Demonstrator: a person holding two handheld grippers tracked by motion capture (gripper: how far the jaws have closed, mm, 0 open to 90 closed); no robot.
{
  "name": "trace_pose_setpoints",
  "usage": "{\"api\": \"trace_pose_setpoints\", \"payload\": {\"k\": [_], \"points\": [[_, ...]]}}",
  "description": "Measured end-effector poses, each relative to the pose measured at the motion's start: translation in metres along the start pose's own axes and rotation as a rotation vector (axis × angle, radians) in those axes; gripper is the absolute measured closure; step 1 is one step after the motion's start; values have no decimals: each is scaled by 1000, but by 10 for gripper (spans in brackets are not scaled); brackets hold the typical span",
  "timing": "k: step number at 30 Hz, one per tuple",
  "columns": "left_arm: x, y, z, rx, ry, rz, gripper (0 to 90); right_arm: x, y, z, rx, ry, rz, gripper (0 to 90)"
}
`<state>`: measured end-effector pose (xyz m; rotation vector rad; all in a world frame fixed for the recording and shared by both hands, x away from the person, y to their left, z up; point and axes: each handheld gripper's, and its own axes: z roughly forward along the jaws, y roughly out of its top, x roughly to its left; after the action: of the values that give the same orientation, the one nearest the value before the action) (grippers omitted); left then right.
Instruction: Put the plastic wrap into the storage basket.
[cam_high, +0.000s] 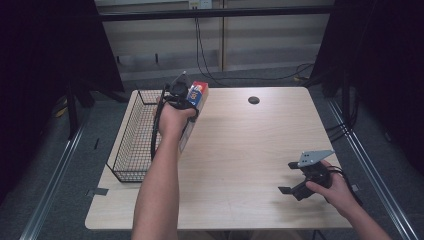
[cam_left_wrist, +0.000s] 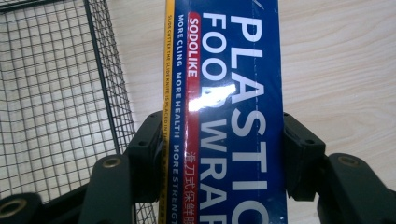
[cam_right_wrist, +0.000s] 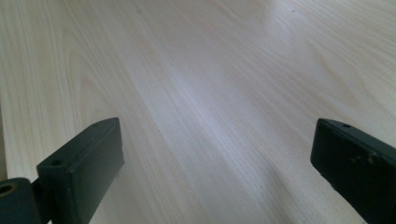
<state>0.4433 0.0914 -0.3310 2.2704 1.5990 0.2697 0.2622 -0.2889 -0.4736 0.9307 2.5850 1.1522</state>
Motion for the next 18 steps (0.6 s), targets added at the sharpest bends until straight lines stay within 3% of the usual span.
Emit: {"api": "trace_pose_setpoints", "payload": {"k": [18], "points": [[17, -8, -13, 11, 17, -40, 429, 1, 0, 3, 8, 5, -9, 22]]}}
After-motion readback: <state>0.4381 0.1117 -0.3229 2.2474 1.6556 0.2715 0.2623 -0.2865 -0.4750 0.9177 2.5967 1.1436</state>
